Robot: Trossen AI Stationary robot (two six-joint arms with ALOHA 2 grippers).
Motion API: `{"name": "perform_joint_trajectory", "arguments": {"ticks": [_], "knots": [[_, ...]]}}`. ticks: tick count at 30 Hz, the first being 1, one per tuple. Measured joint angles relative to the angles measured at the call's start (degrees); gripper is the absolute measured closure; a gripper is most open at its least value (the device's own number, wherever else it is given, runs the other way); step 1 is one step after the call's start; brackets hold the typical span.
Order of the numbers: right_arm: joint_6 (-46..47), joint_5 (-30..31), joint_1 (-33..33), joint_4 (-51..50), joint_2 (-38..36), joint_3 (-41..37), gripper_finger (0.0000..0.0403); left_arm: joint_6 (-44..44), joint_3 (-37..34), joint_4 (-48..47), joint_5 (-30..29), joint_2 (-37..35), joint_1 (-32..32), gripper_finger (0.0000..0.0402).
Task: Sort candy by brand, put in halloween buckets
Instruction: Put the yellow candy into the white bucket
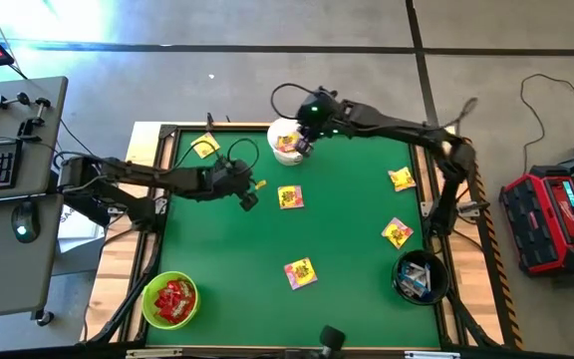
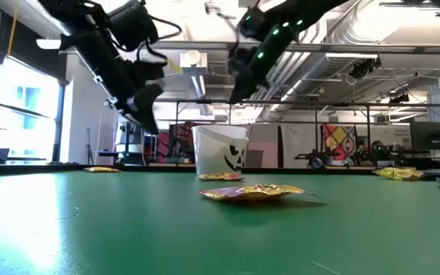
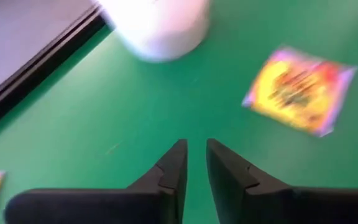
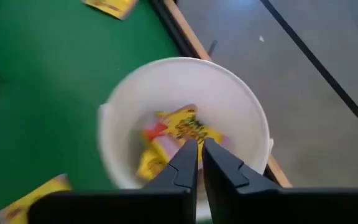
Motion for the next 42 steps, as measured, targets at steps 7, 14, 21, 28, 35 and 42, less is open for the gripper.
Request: {"name": "perform_joint_trajectory", "arguments": {"ticks": [7, 14, 21, 28, 35, 42], "knots": [[0.55, -2.89, -0.18, 8.01, -15.57, -17.62, 0.0398, 2.05, 3.66, -17.09, -0.68, 0.00, 6.59, 0.0383], [7.35, -4.29, 3.96, 26.59, -30.31, -42.36, 0.0401, 5.87, 3.80, -24.70, -2.42, 1.98, 13.26, 0.0366], [12.36, -3.99, 9.44, 41.62, -37.60, -57.06, 0.0402, 9.12, 5.31, -26.78, -3.17, 10.11, 17.04, 0.0321], [13.28, -0.90, 11.72, 41.85, -38.25, -58.86, 0.0403, 8.27, 11.95, -32.90, -10.34, 19.34, 19.29, 0.0276], [13.19, -0.80, 13.00, 41.81, -38.25, -58.86, 0.0403, 6.58, 15.98, -38.16, -15.32, 27.14, 22.06, 0.0262], [13.13, -0.55, 13.07, 41.83, -38.24, -58.86, 0.0403, 6.56, 16.41, -38.18, -17.56, 30.03, 25.02, 0.0261]]}}
